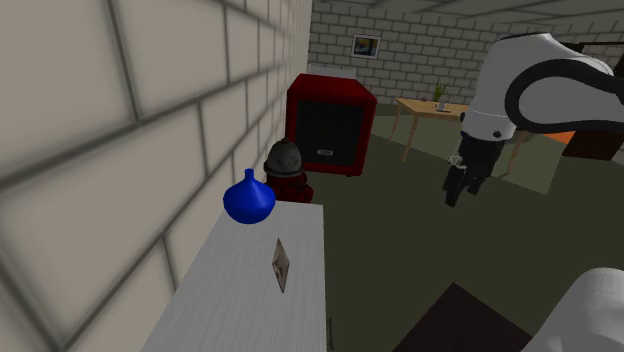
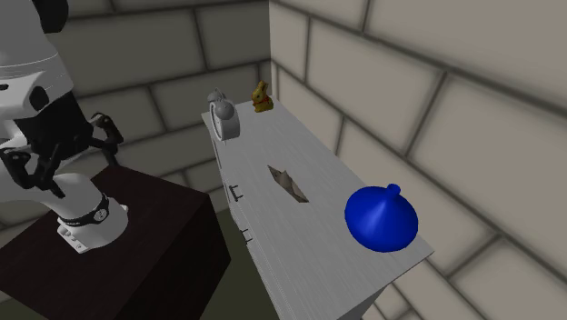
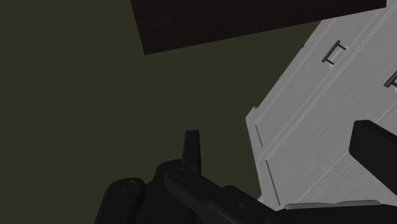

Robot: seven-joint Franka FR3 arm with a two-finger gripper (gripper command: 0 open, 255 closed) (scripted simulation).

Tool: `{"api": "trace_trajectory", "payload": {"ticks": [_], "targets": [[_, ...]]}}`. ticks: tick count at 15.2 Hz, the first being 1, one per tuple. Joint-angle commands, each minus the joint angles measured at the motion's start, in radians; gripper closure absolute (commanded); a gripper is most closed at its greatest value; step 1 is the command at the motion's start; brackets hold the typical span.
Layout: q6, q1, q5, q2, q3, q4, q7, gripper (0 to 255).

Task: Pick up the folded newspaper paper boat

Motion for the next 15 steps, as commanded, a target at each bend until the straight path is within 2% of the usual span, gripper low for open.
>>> {"api": "trace_trajectory", "payload": {"ticks": [1, 8, 15], "targets": [[0.0, 0.0, 0.0, 0.0, 0.0, 0.0, 0.0, 0], [0.143, 0.033, 0.091, 0.165, 0.121, 0.003, 0.182, 0], [0.278, 0.051, 0.14, 0.386, 0.232, 0.076, 0.355, 0]]}}
